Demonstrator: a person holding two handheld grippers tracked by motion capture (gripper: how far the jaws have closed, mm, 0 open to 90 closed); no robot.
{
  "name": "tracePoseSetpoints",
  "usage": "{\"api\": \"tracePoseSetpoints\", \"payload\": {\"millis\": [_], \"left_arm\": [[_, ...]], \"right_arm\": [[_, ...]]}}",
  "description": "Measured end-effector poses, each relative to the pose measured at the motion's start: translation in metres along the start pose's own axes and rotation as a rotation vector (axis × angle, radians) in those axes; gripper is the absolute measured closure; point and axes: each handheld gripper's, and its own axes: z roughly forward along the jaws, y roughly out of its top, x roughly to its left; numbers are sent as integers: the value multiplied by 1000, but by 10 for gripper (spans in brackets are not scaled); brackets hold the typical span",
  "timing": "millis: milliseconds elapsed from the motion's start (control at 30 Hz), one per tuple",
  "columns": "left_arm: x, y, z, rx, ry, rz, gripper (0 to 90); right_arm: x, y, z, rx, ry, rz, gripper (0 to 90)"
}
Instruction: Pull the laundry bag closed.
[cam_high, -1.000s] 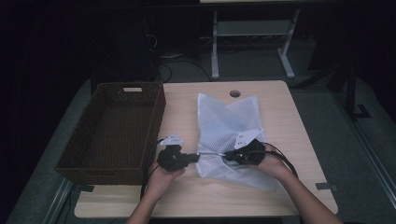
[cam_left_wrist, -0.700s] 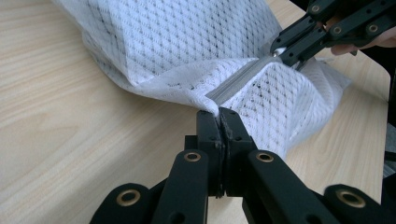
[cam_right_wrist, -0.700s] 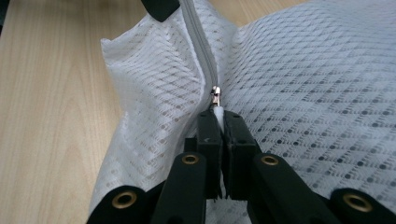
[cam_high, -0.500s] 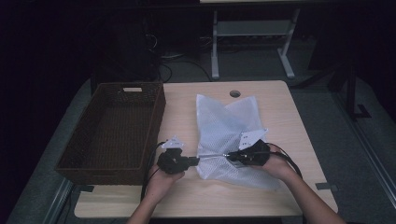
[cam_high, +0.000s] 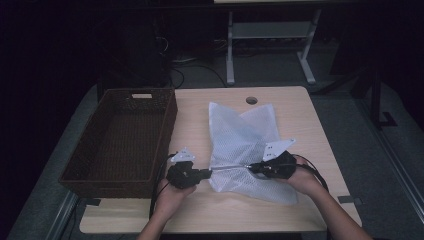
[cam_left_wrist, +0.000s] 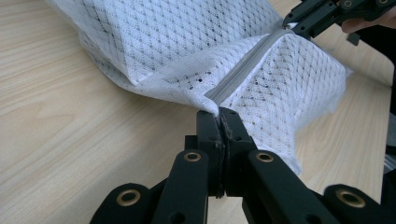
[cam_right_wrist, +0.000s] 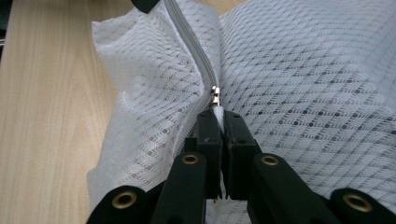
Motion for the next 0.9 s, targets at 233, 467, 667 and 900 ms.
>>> {"api": "tracePoseSetpoints", "payload": {"millis": [233,467,667,900], "left_arm": [[1,-1,-1,-4,4,-5,890],[1,-2,-2,-4,9,-6,890],[2,-3,-3,-9,11,-12,890],[3,-3,-3,-2,19,-8,890]], "right_arm": [[-3,-3,-5,-7,-9,17,866],[-7,-13,-12,-19,-7,61,866],[-9,-19,-21,-32,-14,72,865],[-8,-23,-23,-13,-9,57,866]]}}
